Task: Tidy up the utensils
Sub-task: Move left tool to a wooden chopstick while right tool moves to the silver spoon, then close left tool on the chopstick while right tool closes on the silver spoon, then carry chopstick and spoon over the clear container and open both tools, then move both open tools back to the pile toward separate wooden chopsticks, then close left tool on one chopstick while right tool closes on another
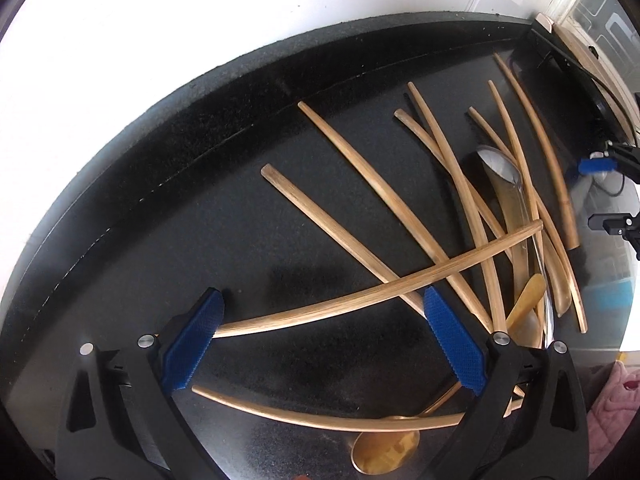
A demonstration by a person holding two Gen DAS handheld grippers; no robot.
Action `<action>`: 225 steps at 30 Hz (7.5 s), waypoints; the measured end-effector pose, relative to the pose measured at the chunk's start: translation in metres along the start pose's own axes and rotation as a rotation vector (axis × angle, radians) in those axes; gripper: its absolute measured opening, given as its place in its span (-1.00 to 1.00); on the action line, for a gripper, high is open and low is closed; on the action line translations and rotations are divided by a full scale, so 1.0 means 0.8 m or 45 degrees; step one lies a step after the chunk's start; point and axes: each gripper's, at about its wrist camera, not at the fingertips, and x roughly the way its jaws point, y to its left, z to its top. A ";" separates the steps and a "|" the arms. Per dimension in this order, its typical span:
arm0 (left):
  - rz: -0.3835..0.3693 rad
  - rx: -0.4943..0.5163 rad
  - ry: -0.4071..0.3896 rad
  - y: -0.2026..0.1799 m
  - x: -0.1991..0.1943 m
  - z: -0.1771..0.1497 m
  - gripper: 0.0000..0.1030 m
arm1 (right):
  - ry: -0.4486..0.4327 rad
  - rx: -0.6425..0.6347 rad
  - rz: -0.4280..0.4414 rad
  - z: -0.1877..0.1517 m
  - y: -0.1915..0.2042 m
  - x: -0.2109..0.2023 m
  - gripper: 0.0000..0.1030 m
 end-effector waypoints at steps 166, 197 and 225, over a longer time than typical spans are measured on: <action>0.312 -0.185 -0.048 0.032 -0.109 -0.311 0.83 | -0.134 0.733 -0.424 -0.121 0.103 -0.059 0.84; 0.273 -0.411 -0.184 0.038 -0.092 -0.306 0.90 | -0.232 0.776 -0.525 0.019 0.002 0.026 0.90; 0.253 -0.415 -0.215 0.035 -0.096 -0.311 0.90 | -0.116 0.638 -0.439 0.041 0.006 0.031 0.90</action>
